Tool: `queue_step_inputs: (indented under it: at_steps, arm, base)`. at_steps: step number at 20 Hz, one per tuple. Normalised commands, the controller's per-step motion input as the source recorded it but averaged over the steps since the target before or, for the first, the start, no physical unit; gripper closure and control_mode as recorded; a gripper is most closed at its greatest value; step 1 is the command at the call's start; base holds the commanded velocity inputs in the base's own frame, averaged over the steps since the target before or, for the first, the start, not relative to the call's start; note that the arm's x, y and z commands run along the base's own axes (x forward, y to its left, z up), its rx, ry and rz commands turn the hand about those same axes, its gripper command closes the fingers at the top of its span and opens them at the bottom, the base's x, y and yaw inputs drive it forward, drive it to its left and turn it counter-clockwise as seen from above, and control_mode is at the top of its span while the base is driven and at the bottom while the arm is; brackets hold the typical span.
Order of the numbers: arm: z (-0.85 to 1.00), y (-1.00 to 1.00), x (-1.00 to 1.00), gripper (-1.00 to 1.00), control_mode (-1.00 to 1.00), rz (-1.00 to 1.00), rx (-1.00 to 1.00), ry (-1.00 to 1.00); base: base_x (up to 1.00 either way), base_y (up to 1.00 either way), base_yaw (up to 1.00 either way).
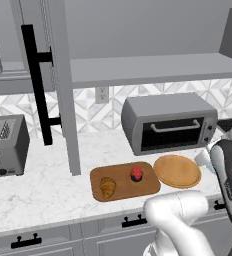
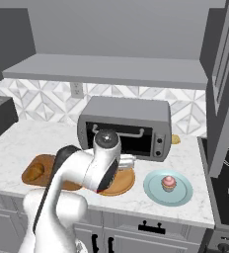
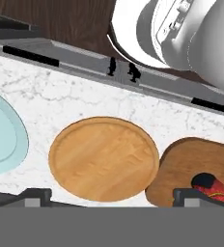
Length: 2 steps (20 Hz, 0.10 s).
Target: From the different types of pastries on the counter, select a croissant and place it on the cutting board. Then retrieve a jar of jam from the cabinet and place it alongside the croissant on the cutting board.
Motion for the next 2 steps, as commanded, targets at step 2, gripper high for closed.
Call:
queue_step_inputs:
  at_steps: [2]
  arm:
    - [-0.25,-0.88,-1.00,-1.00,-1.00,0.00,0.01,-0.02]
  base:
    - [0.00,0.00,0.00]
